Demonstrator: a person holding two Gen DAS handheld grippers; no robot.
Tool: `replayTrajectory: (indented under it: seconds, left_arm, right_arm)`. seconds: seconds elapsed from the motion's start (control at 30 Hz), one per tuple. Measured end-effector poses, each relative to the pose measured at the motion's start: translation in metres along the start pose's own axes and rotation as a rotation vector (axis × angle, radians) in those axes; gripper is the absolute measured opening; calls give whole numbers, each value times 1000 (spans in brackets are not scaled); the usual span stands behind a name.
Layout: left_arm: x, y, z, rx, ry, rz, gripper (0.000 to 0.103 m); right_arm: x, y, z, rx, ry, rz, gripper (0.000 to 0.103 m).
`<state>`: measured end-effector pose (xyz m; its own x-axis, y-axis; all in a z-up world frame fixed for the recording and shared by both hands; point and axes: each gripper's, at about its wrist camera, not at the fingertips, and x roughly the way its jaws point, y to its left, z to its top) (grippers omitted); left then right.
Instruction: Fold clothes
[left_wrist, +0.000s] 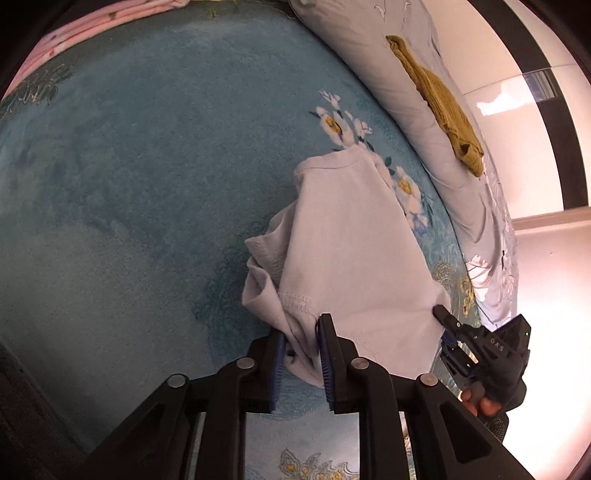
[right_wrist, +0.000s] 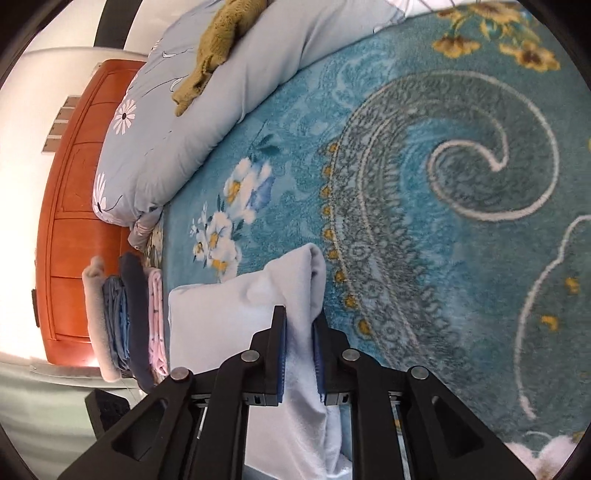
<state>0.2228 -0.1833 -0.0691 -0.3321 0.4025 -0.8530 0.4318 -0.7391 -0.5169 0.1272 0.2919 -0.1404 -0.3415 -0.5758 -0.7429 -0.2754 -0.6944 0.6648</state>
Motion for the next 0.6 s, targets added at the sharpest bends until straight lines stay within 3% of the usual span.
replayTrajectory:
  seconds: [0.1, 0.23, 0.33, 0.4, 0.5, 0.6]
  left_arm:
    - [-13, 1, 9, -17, -46, 25, 25]
    - [-23, -21, 24, 89, -123, 72, 33]
    - [-4, -48, 32, 209, -88, 35, 42]
    - [13, -57, 34, 255, -56, 31, 42]
    - [33, -59, 34, 291, -25, 36, 42]
    - [45, -47, 33, 261, 9, 58, 42]
  right_arm:
    - [-18, 5, -3, -47, -38, -58, 16]
    - [-39, 15, -9, -113, -78, -116, 16]
    - [-29, 36, -25, -185, -43, -83, 17]
    - [-12, 51, -39, -239, -3, -89, 23]
    - [12, 64, -57, -296, 15, -118, 24]
    - [28, 59, -73, -283, 40, -124, 24]
